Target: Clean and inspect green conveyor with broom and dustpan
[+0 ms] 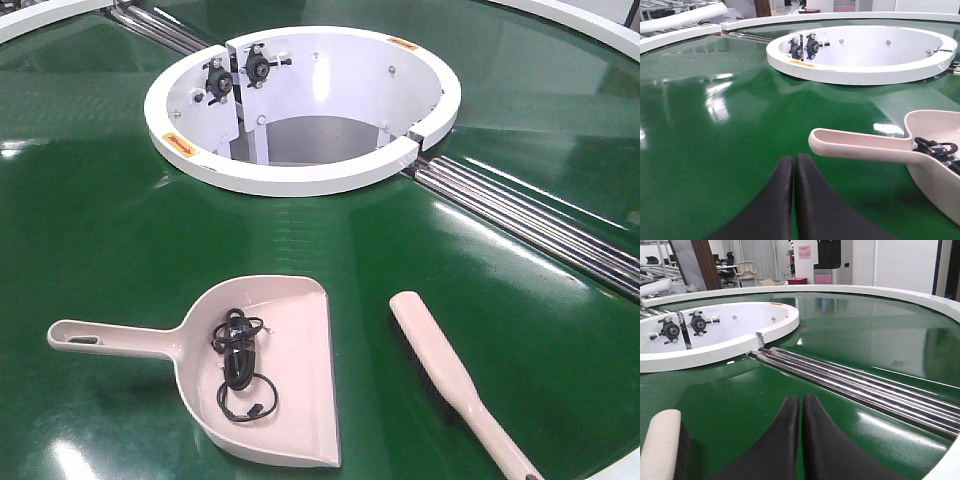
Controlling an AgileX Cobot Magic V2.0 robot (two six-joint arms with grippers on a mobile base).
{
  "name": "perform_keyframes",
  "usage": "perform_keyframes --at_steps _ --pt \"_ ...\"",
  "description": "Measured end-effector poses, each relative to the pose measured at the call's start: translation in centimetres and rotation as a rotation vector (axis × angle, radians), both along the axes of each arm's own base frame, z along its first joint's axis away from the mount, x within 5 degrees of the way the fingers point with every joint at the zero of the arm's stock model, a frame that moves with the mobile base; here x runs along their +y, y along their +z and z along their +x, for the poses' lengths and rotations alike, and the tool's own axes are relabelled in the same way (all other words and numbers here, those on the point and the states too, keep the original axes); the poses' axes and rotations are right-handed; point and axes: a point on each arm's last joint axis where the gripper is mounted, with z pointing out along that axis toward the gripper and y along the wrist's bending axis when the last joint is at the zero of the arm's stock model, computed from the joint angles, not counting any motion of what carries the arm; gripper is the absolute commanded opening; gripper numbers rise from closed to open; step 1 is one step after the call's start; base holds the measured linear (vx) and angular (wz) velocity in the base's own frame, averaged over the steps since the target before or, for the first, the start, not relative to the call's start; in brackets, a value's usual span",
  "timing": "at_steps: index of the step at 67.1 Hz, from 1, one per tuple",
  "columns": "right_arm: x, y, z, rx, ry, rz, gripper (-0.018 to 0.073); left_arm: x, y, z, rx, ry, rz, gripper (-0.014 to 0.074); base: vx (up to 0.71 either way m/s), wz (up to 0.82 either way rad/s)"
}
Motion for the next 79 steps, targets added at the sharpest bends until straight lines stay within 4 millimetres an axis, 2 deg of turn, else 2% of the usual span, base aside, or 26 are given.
perform_keyframes --at_steps 79 --pt "0.0 0.01 0.0 -0.001 0.0 0.003 -0.0002 0.0 0.0 0.0 0.0 0.0 0.0 -0.0023 0.0 0.0"
